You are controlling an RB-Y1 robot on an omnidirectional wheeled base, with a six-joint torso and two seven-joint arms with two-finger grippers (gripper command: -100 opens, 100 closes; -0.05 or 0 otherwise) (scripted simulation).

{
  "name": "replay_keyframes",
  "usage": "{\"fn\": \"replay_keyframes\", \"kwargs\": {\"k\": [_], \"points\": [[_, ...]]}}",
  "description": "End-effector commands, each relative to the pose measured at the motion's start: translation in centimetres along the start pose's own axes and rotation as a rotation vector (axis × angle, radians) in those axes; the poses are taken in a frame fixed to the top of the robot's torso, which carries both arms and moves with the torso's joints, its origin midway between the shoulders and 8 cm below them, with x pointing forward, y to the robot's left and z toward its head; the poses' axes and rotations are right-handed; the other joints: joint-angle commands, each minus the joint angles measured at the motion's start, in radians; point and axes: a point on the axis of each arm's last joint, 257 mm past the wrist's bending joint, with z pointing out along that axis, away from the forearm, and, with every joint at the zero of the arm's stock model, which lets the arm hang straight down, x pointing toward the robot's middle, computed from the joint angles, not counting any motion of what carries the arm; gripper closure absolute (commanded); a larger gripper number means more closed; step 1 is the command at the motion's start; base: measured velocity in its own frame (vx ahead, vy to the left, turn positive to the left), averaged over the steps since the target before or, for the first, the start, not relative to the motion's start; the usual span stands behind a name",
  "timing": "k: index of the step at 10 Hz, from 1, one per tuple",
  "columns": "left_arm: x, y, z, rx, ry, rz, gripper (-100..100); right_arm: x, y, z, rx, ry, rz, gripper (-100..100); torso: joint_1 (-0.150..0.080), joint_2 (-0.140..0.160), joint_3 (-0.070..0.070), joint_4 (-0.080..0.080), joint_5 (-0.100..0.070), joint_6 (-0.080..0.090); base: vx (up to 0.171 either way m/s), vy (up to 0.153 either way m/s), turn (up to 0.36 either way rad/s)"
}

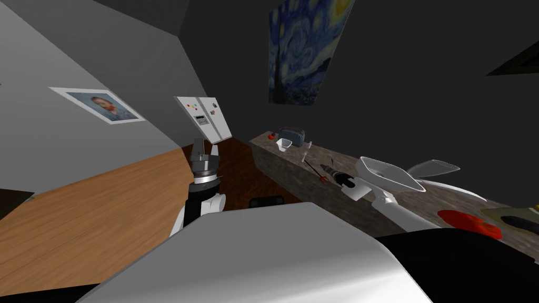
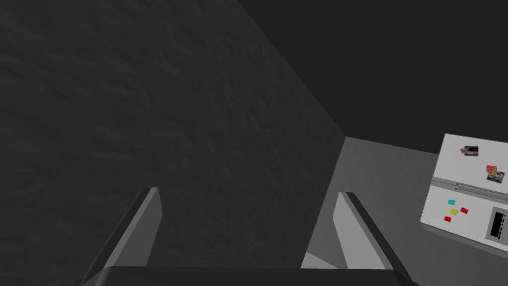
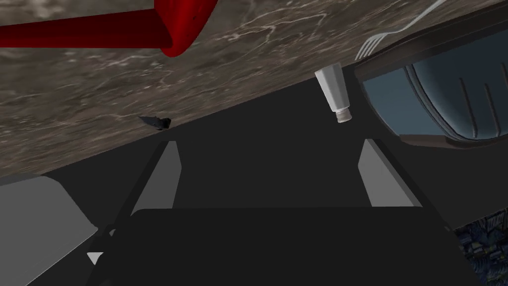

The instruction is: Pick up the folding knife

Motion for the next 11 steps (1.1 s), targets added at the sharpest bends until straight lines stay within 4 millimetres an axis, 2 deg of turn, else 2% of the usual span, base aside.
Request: {"fn": "replay_keyframes", "kwargs": {"k": [1, 5, 6, 7, 9, 10, 11], "points": [[0.0, 0.0, 0.0, 0.000, 0.000, 0.000, 0, -0.4, -3.2, -0.3, 0.083, 0.011, -0.044, -100, 0.000, 0.000, 0.000, 0.000, 0.000, 0.000, 0.115, -0.082, 0.130], [0.0, 0.0, 0.0, 0.000, 0.000, 0.000, 0, -1.0, -9.6, -1.1, 0.240, 0.040, -0.126, -100, -0.004, 0.000, 0.000, 0.000, -0.001, 0.000, 0.096, -0.131, 0.108], [0.0, 0.0, 0.0, 0.000, 0.000, 0.000, 0, -1.0, -9.6, -1.1, 0.240, 0.040, -0.126, -100, -0.004, 0.000, 0.000, 0.000, -0.001, 0.000, 0.065, -0.073, 0.031], [0.0, 0.0, 0.0, 0.000, 0.000, 0.000, 0, -1.0, -11.9, -1.6, 0.296, 0.055, -0.153, -100, 0.000, 0.001, 0.001, 0.000, -0.001, 0.000, 0.088, -0.081, 0.097], [0.0, 0.0, 0.0, 0.000, 0.000, 0.000, 0, -0.7, -14.1, -2.2, 0.349, 0.073, -0.178, -100, -0.002, -0.001, -0.001, 0.000, -0.001, 0.000, 0.123, -0.149, 0.118], [0.0, 0.0, 0.0, 0.000, 0.000, 0.000, 0, -0.5, -14.8, -2.4, 0.366, 0.081, -0.185, -100, -0.005, -0.001, -0.001, 0.000, -0.001, 0.000, 0.098, -0.157, 0.090], [0.0, 0.0, 0.0, 0.000, 0.000, 0.000, 0, -0.6, -14.2, -2.3, 0.351, 0.075, -0.177, -100, -0.005, -0.001, -0.001, 0.000, -0.002, 0.000, 0.041, -0.059, 0.023]]}}
